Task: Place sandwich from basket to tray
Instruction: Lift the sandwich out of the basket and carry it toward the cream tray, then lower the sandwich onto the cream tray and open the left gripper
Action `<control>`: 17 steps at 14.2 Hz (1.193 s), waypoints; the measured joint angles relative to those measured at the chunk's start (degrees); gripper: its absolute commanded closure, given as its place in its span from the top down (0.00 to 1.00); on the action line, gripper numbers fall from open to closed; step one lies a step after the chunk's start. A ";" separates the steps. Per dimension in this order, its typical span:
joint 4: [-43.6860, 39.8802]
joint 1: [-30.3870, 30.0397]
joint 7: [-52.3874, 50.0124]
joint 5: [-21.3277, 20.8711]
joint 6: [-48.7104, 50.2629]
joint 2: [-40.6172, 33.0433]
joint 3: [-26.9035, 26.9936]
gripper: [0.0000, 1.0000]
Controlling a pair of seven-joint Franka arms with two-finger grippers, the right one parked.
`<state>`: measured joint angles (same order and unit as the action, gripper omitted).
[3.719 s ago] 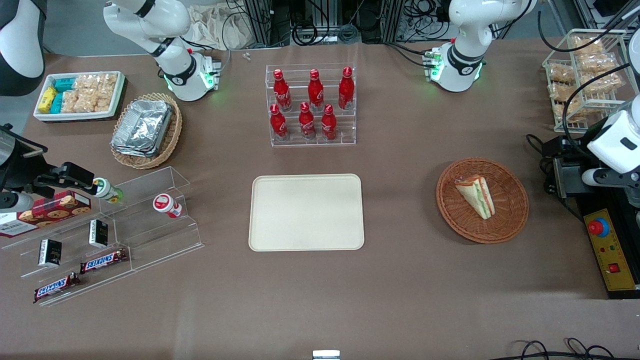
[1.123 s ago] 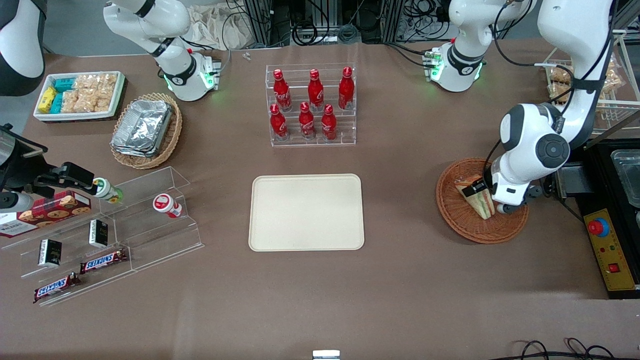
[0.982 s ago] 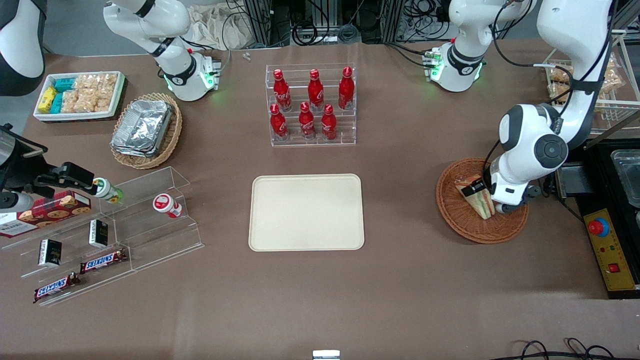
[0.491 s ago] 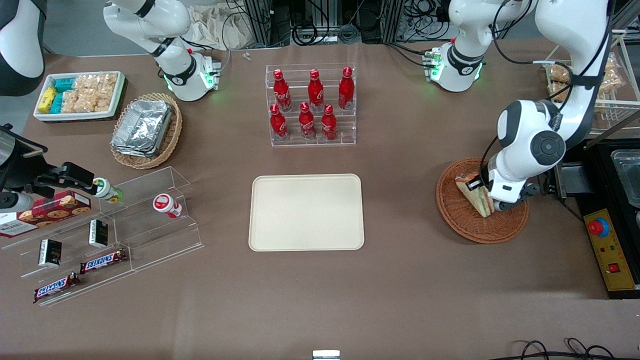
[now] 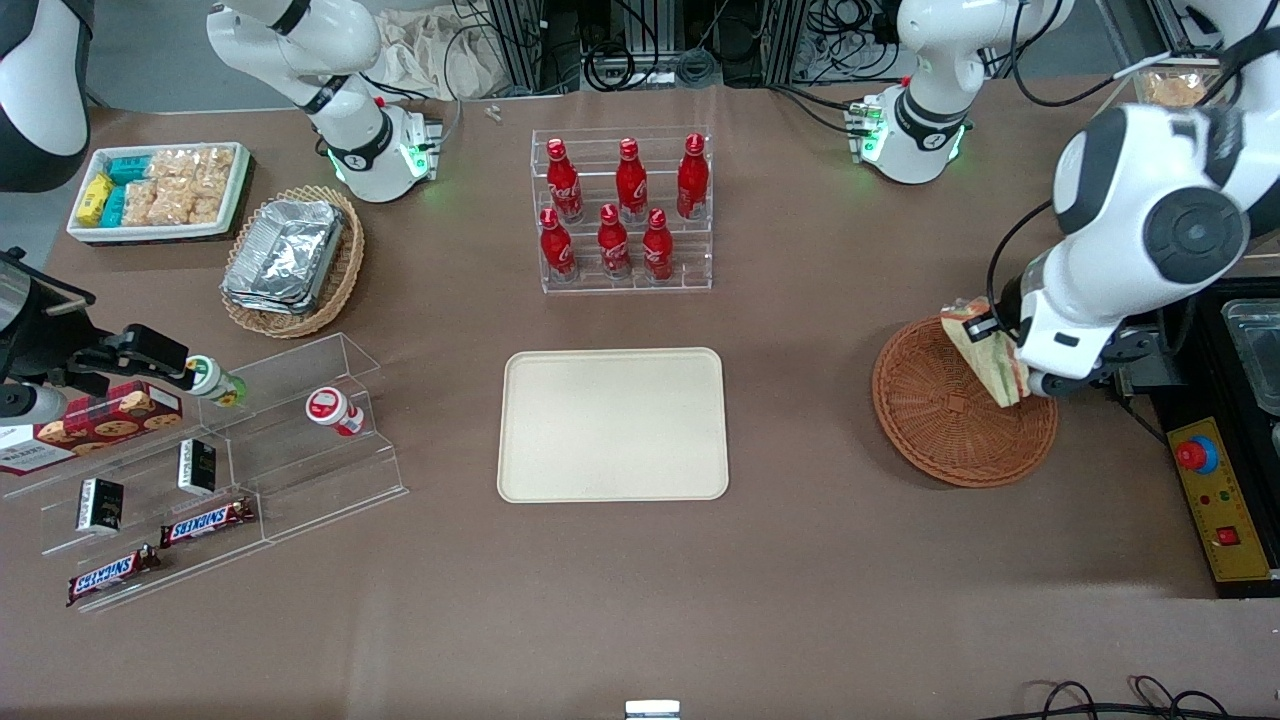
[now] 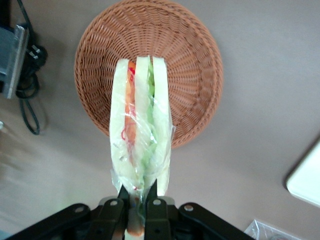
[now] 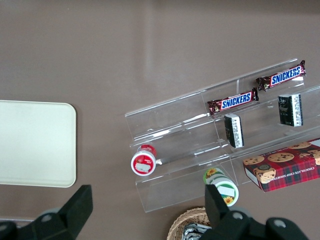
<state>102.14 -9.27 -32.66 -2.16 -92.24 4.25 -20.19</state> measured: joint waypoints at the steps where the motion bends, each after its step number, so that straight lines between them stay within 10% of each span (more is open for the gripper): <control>1: -2.75 0.01 1.47 1.24 2.61 0.01 -0.56 0.00; 10: -6.83 4.26 4.98 2.56 -5.94 6.87 -14.27 0.00; 17: -10.42 16.40 -4.59 -7.14 -18.79 24.57 -14.53 0.00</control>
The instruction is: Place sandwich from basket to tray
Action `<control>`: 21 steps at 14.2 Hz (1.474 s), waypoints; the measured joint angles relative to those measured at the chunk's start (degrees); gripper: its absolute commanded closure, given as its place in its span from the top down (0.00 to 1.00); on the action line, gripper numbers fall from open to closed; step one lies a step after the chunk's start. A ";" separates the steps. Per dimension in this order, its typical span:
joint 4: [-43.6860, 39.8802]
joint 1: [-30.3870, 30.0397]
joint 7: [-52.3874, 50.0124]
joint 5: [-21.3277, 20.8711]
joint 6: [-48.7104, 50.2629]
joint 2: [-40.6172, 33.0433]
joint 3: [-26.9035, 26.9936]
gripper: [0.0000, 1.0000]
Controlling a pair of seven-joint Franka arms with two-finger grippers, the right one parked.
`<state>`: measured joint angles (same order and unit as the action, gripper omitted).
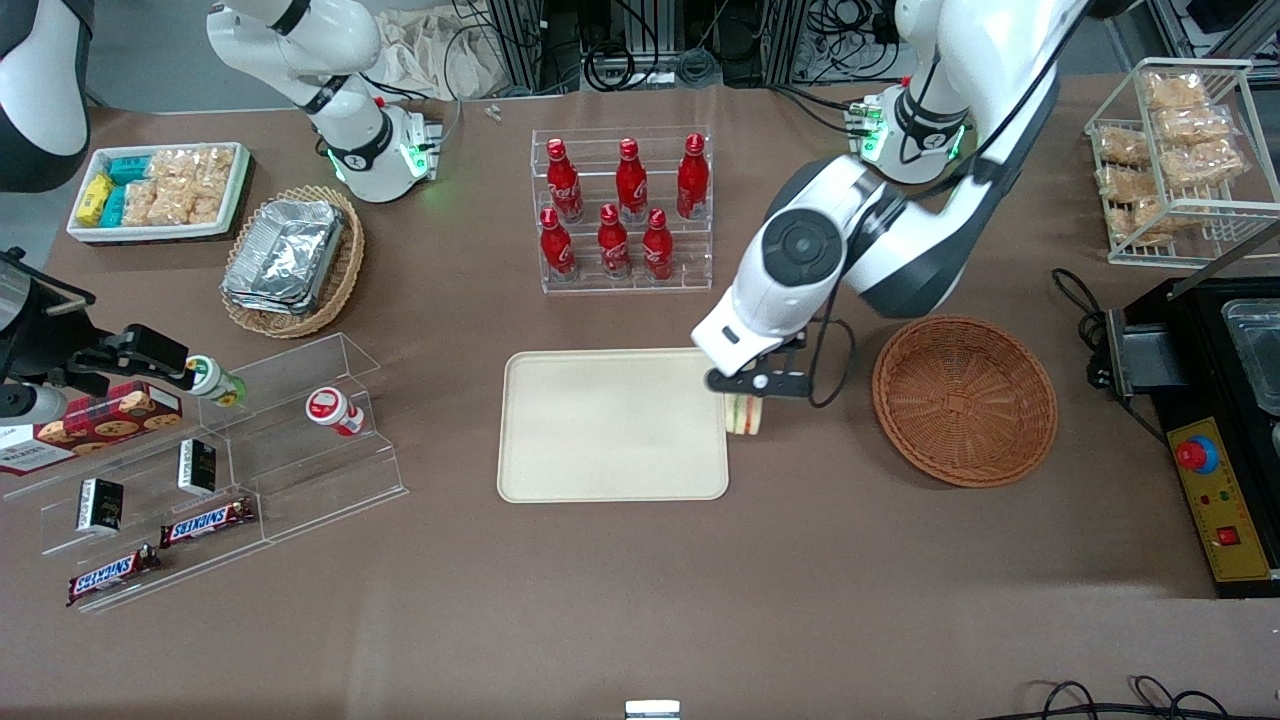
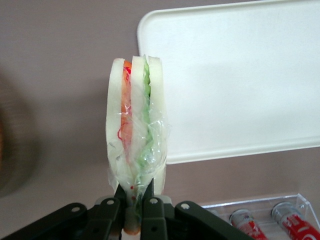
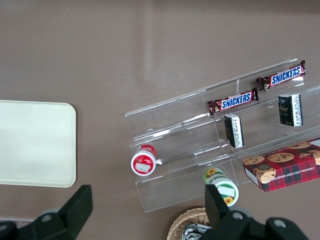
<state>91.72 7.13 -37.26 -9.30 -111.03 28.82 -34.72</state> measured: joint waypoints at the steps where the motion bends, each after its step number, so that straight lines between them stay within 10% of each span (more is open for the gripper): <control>1: -0.94 0.54 -0.40 -0.92 -1.35 2.14 0.00 0.00; 13: -2.30 2.41 -7.76 -6.95 -11.80 13.26 0.05 0.04; 16: -2.34 2.41 -9.19 -6.95 -11.91 14.02 0.07 1.00; 21: -3.39 2.28 -11.23 -7.00 -11.94 14.13 0.17 1.00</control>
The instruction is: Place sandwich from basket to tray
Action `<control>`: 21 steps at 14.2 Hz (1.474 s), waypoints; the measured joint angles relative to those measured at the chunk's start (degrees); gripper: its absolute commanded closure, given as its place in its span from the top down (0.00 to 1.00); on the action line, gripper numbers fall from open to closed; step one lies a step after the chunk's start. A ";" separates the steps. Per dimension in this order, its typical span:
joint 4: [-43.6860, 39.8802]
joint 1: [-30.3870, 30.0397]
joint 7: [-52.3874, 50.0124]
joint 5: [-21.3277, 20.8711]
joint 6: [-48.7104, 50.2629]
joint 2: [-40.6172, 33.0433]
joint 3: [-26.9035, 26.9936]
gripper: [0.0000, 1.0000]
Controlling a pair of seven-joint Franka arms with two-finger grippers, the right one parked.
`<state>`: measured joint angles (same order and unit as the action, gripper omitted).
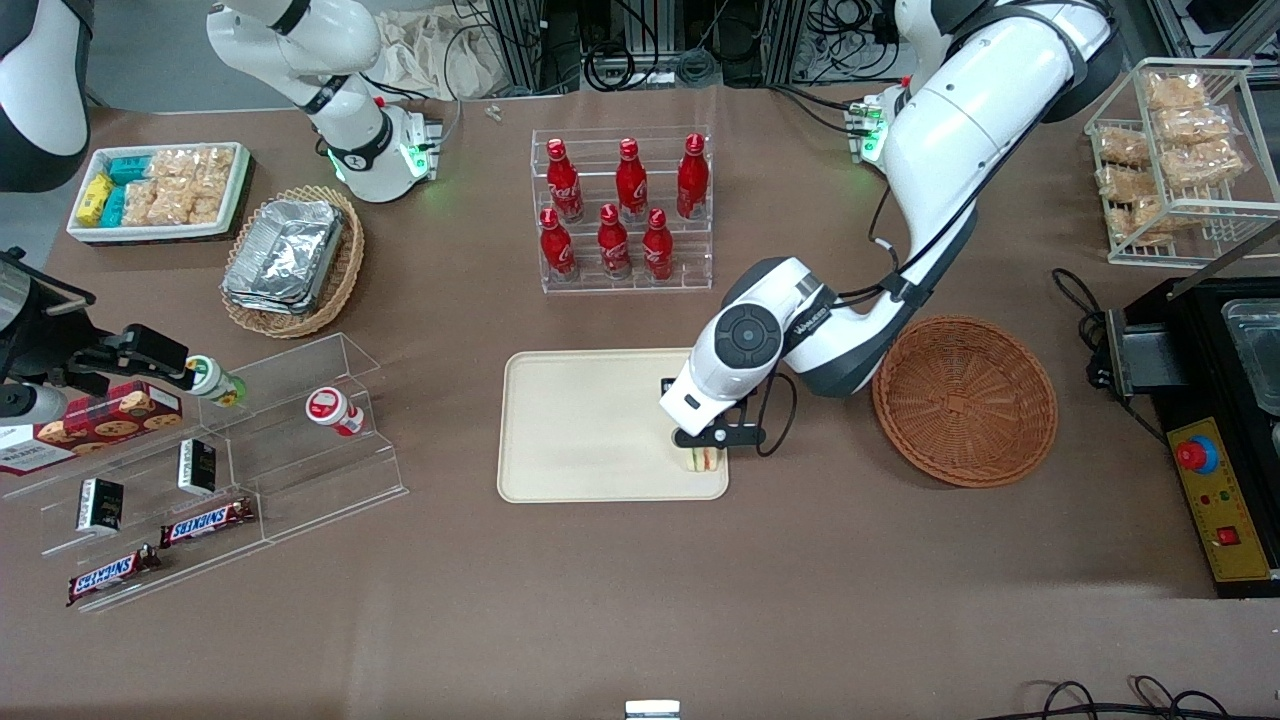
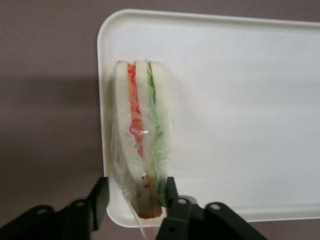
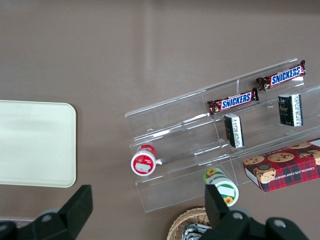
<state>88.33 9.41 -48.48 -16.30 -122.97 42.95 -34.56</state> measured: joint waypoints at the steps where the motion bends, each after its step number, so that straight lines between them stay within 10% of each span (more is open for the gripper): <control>1: -0.49 -0.23 -0.21 0.00 0.32 -0.23 0.04 1.00; 10: -2.48 -13.27 16.35 8.82 28.49 -17.97 -0.08 1.00; 21: -5.45 -24.64 23.08 7.40 41.88 -24.90 1.00 1.00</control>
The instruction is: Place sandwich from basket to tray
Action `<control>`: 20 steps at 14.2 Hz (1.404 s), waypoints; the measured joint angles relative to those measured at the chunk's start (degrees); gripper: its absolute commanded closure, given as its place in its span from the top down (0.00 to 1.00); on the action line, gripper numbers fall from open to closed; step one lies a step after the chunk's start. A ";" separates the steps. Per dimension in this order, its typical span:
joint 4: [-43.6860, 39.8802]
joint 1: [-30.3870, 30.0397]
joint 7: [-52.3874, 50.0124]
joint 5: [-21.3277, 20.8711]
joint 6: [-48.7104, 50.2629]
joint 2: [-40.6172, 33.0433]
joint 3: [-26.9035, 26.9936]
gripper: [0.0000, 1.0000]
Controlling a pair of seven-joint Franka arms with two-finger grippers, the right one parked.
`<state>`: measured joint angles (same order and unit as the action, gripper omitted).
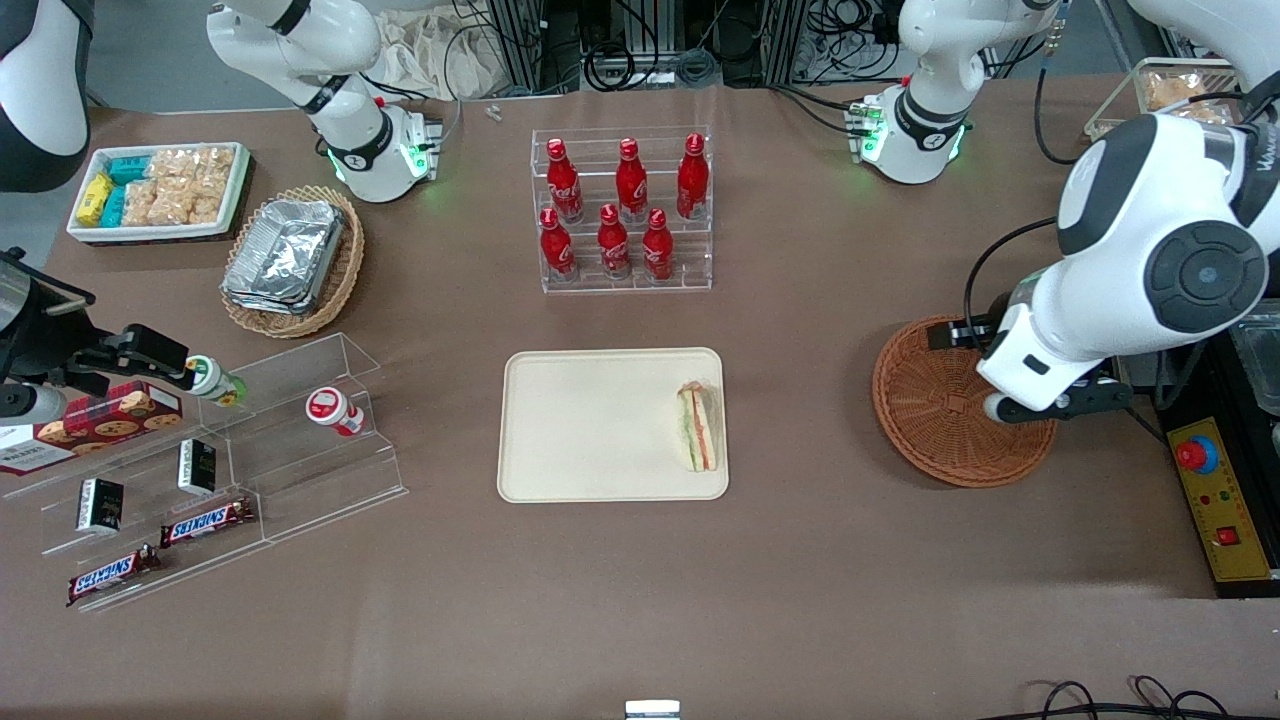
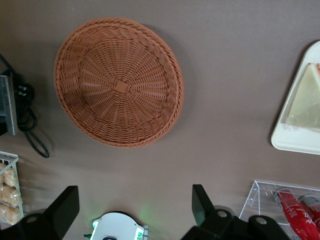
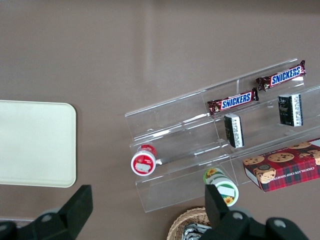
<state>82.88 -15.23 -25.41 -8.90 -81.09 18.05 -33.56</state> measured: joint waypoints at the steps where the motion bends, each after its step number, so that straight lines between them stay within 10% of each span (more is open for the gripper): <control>1: -0.01 -0.23 0.00 -0.57 0.11 -0.16 0.01 1.00; 9: -0.02 -6.58 8.29 -1.38 1.56 -3.12 0.89 1.00; 20: -0.34 12.14 18.07 5.28 1.29 -5.03 28.50 1.00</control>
